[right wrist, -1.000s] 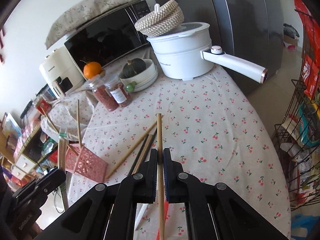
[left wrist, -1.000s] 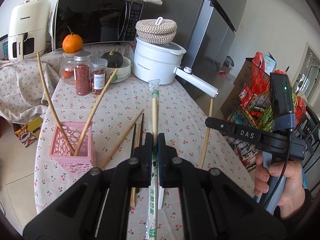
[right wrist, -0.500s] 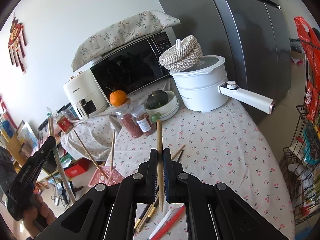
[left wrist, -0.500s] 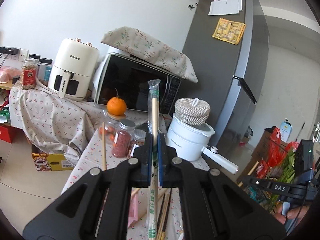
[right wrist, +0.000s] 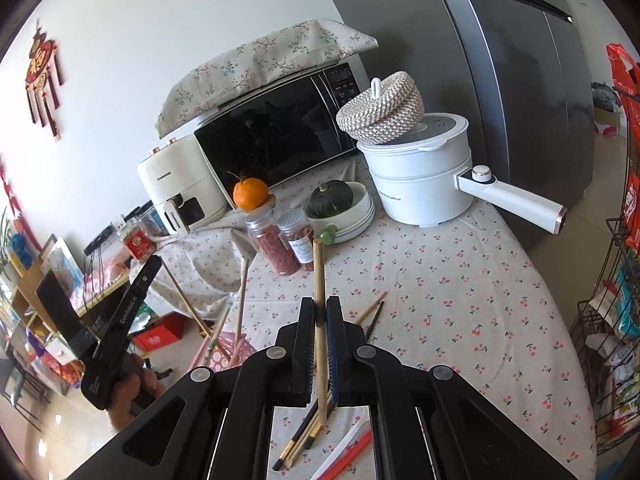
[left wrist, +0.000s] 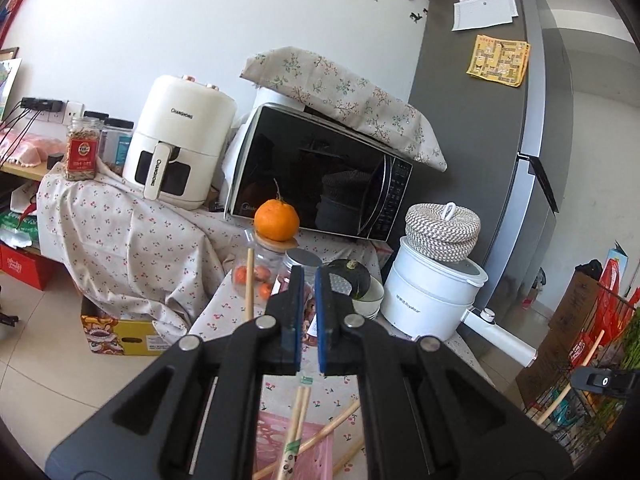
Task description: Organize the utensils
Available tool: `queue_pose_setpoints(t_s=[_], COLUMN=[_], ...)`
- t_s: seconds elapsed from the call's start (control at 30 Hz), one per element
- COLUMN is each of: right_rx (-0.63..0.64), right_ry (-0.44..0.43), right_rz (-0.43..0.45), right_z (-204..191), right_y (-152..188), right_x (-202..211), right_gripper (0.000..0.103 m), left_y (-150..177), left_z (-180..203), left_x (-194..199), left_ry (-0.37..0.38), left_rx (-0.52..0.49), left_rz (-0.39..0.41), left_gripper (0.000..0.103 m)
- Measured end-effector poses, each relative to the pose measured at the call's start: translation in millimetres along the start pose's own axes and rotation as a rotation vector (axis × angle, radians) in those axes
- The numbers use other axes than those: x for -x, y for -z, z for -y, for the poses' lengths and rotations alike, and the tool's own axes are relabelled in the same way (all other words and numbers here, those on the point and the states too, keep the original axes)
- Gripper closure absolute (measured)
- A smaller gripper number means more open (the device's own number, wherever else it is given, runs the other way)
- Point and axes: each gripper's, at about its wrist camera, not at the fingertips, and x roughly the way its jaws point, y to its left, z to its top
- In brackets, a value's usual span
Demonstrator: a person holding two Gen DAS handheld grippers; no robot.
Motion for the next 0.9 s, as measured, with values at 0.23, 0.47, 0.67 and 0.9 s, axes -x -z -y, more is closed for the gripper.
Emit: queue_pose_setpoints(t_s=[0.23,0.47,0.67,0.9], right_rx=[0.013,-0.004,-0.004,-0.011], right_ry=[-0.005,-0.037,-0.038,-0.022], right_rz=[-0.023,-0.056,-0.063,-0.069], right_z=[-1,-4,-5,2], right_y=[0,1,2,2], right_x=[-6,-14,-17,-16], right_gripper=[0.098,0.097,0.097,0.097], left_y=[-3,29,29,41], left_z=[5,12,14,26], left_x=[-17,-37,-52,-77], left_ry=[0.037,0.048,0.019,-0.049], left_rx=[-0.060,-0.181,-0.232,-0.377], left_rz=[-0.329,-0.741,-0.877,-1.029], left_gripper=[0.089,0.083,0.083,0.083])
